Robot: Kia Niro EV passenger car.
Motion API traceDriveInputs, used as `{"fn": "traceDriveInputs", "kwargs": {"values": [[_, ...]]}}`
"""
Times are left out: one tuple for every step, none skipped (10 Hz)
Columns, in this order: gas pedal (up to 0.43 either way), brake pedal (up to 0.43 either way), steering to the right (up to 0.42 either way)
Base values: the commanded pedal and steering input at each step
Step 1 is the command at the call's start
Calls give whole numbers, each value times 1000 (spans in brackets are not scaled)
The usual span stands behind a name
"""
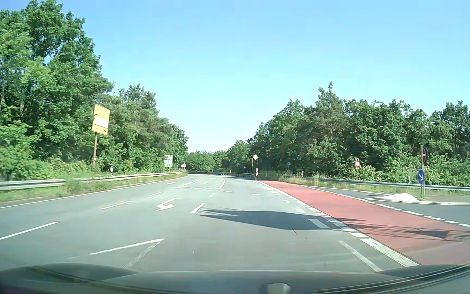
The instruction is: Follow the waypoints while adhering to traffic rules and regulations
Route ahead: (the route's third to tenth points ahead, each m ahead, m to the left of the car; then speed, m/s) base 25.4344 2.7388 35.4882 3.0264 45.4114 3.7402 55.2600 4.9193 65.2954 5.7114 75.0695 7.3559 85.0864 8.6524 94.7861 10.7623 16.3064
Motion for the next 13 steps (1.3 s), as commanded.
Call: {"fn": "traceDriveInputs", "kwargs": {"values": [[118, 30, -10], [118, 30, -10], [118, 30, -9], [118, 30, -9], [118, 30, -8], [118, 30, -8], [118, 30, -8], [118, 30, -8], [118, 30, -8], [118, 30, -8], [118, 30, -8], [118, 30, -8], [118, 30, -8]]}}
